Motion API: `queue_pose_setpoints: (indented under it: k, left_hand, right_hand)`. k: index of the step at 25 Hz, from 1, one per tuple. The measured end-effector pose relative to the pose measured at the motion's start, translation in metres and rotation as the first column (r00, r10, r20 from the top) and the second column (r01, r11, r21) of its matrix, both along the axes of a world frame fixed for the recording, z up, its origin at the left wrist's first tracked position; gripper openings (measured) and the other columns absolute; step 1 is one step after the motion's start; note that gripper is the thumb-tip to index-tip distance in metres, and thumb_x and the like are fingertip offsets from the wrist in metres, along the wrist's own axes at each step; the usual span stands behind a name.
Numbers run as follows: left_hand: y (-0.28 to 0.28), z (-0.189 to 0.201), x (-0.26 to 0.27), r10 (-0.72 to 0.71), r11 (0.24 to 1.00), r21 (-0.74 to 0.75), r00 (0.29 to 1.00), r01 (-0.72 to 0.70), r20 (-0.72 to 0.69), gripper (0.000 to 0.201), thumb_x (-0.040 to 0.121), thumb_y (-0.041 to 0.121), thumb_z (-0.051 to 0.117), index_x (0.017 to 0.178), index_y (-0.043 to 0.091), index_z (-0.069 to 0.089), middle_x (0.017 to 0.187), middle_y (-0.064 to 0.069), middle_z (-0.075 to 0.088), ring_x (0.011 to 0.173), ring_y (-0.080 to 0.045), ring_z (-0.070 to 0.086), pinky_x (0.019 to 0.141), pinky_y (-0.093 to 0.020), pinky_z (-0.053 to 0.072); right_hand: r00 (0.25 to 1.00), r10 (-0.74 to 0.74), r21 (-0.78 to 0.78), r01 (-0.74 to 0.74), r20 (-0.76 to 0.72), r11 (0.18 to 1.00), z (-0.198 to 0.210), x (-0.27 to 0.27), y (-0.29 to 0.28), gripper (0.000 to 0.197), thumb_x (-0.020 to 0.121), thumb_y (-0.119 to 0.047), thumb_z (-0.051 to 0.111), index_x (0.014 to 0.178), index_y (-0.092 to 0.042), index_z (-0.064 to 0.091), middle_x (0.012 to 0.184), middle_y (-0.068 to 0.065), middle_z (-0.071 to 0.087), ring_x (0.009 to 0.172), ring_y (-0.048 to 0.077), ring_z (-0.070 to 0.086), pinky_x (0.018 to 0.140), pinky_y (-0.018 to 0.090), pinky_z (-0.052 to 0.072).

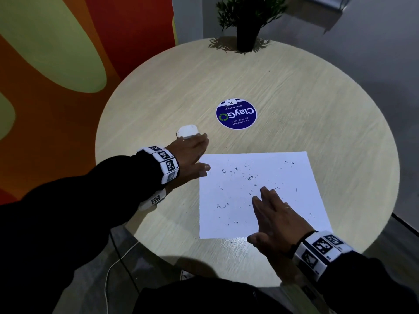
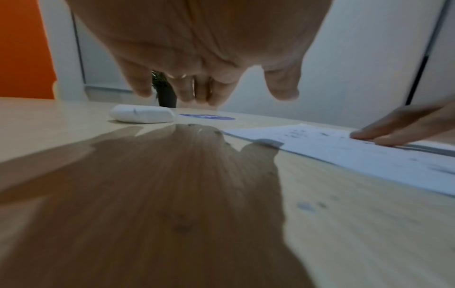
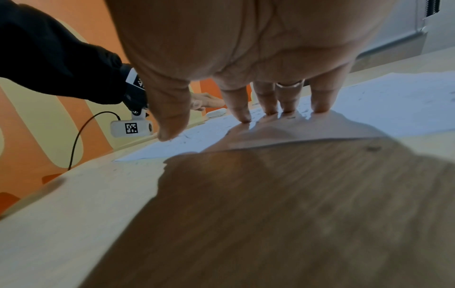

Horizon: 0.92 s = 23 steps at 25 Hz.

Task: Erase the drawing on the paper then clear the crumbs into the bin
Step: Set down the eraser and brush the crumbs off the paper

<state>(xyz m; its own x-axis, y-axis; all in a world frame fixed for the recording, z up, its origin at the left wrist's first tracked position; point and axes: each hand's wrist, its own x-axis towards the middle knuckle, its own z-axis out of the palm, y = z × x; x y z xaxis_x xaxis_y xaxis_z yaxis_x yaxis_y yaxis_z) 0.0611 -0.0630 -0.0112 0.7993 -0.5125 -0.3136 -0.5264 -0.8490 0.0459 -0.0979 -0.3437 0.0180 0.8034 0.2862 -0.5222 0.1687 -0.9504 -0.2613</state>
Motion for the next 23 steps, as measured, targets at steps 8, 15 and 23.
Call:
queue_pose_setpoints:
  k: [8,15,23]
  left_hand:
    - [0.001,-0.01,-0.021,-0.013,0.999,-0.053,0.999,0.01,-0.051,0.095,0.086,0.07,0.037,0.153,0.009,0.007,0.161,-0.007,-0.001,0.148,-0.024,0.007,0.116,-0.042,0.015]
    - [0.007,0.005,-0.018,0.167,0.986,0.001,0.982,-0.168,-0.089,0.094,0.088,0.066,0.043,0.153,0.008,0.008,0.161,-0.008,-0.005,0.147,-0.026,0.006,0.116,-0.043,0.017]
    - [0.005,0.009,-0.02,0.148,0.989,-0.002,0.987,-0.149,-0.056,0.079,0.089,0.06,0.048,0.148,0.014,0.023,0.157,-0.004,0.018,0.139,-0.026,0.025,0.106,-0.04,0.033]
  right_hand:
    - [1.0,-0.004,0.027,0.003,0.011,1.0,-0.002,0.001,-0.001,0.096,0.082,-0.061,0.056,0.152,-0.026,0.001,0.156,-0.003,-0.021,0.146,0.018,-0.013,0.118,0.035,0.004]
    - [1.0,0.01,0.024,-0.01,0.023,1.0,-0.006,0.002,-0.002,0.097,0.08,-0.063,0.057,0.152,-0.024,0.003,0.157,-0.001,-0.019,0.146,0.019,-0.012,0.118,0.037,0.005]
    - [0.999,0.004,0.027,-0.005,0.032,1.0,-0.009,0.003,-0.001,0.098,0.079,-0.062,0.058,0.152,-0.023,0.005,0.157,0.0,-0.013,0.147,0.02,-0.001,0.119,0.038,0.01]
